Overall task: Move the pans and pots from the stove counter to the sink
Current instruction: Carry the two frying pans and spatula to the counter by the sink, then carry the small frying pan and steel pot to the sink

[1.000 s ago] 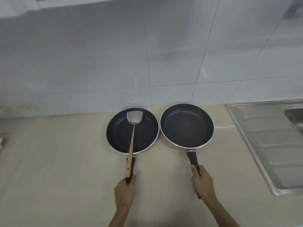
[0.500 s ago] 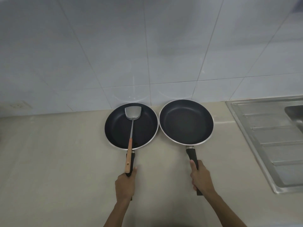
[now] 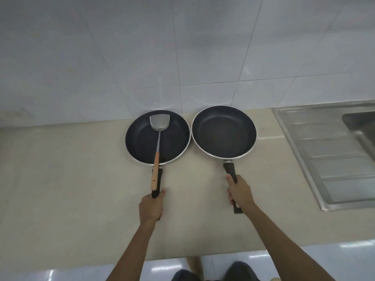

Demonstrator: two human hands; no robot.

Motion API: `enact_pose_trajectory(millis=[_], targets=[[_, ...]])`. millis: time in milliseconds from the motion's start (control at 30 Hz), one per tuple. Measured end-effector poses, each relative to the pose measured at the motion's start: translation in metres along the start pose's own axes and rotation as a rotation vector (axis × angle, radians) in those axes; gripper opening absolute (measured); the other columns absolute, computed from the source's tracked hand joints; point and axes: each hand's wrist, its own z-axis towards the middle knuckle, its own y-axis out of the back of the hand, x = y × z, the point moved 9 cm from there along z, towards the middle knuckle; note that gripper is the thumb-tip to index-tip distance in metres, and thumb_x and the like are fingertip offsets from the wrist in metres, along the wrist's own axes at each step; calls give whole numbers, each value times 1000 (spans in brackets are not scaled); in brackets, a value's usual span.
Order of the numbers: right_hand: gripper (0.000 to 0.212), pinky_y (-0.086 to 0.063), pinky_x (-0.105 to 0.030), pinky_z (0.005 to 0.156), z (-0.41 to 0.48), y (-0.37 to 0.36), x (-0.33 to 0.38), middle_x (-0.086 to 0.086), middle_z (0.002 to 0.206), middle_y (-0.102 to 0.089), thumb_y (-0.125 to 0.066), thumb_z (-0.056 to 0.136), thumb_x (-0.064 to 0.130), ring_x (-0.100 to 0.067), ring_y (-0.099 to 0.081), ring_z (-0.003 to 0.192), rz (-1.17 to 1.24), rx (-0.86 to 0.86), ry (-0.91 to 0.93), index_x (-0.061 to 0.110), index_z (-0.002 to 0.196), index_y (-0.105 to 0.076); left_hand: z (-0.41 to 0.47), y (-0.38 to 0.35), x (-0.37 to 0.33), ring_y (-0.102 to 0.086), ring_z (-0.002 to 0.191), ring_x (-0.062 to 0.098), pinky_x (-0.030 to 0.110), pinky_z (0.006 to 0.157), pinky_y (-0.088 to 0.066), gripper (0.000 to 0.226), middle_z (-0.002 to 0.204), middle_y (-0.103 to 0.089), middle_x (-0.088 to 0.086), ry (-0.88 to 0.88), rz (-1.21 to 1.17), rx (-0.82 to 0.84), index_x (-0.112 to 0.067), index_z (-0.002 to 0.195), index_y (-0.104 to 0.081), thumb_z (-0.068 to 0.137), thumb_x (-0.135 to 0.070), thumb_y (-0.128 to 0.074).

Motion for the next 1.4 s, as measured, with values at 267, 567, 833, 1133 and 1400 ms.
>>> enact_pose_trajectory(millis=[267,567,833,1133,1400], targets=[[21,-46,-26,37,-48,2,-40,-12,66,-59,-62,101,22,-15,-51,36,118,87,-10,2,96,-56,-70,8,43,-62,44,21,30,50,-45,53,41,-61,3,-2,67,-107,-12,50,-61,89,-46,-69],[21,-48,-33,59,-142,79,-111,-6,76,-71,-55,102,25,-20,-61,62,-471,184,388,9,95,-66,-218,-118,38,-67,79,21,31,66,-48,37,73,-64,-7,-403,689,-15,-27,76,-53,94,-59,-49],[35,-60,-42,88,-212,281,-204,-9,116,-78,-72,91,29,-31,-74,104,-829,-286,744,9,119,-75,-414,-348,-23,-70,102,19,36,92,-53,52,113,-76,0,-1235,894,189,-18,117,-72,94,-61,-53],[60,-39,-59,112,-236,536,-354,-7,150,-60,-35,102,54,-35,-56,136,-852,-494,166,20,145,-59,-616,-572,-89,-44,143,28,57,114,-39,70,154,-49,6,-1744,982,512,-21,144,-56,96,-67,-35],[62,-44,-59,110,-232,760,-435,-10,149,-60,-31,101,50,-37,-56,136,-802,-681,-104,16,145,-59,-756,-779,-155,-36,148,27,57,118,-31,78,158,-43,5,-1937,956,642,-23,148,-50,95,-72,-21]])
